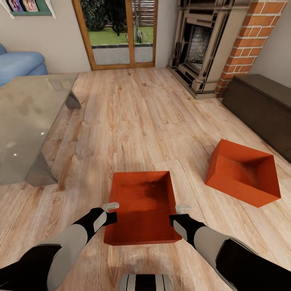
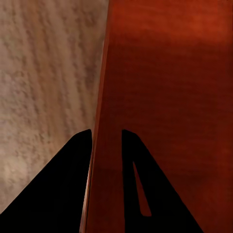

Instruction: Move the two storage containers from the living room to the garage. In the garage, place one container on the floor and stack the other container on top of it (either order is fine).

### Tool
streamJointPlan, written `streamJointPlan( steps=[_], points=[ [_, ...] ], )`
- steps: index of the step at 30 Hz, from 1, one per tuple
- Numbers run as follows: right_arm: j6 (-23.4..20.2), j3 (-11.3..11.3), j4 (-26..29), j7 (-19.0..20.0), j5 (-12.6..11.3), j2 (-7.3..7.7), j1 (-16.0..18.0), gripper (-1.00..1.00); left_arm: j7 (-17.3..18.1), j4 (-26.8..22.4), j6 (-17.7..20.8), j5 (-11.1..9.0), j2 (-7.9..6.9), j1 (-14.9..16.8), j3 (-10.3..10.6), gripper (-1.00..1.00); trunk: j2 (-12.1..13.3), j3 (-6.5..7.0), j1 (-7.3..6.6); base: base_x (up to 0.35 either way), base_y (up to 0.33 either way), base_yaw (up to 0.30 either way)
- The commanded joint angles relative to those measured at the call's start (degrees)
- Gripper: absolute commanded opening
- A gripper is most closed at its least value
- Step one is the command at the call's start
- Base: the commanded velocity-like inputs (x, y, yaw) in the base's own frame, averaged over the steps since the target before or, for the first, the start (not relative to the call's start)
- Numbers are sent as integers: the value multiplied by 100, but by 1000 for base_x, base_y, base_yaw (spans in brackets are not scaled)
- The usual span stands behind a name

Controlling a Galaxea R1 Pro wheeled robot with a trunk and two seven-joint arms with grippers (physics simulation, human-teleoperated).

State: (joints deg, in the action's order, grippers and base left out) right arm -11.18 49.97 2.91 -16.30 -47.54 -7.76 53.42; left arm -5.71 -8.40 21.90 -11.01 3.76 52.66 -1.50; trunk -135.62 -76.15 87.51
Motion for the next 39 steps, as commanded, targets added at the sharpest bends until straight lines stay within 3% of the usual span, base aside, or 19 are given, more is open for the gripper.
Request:
streamJointPlan(
  steps=[1, 39],
  points=[
    [-35, 97, 7, -31, -1, 3, 2, -100, -54, -9, 34, -68, 2, -1, 0, -100, 40, 15, -23, 0, 0, 0],
    [-42, 83, 46, 39, -1, 32, 11, -100, -62, -3, 34, -77, -7, -1, 0, -100, 1564, 697, -858, 0, 0, 0]
  ],
)
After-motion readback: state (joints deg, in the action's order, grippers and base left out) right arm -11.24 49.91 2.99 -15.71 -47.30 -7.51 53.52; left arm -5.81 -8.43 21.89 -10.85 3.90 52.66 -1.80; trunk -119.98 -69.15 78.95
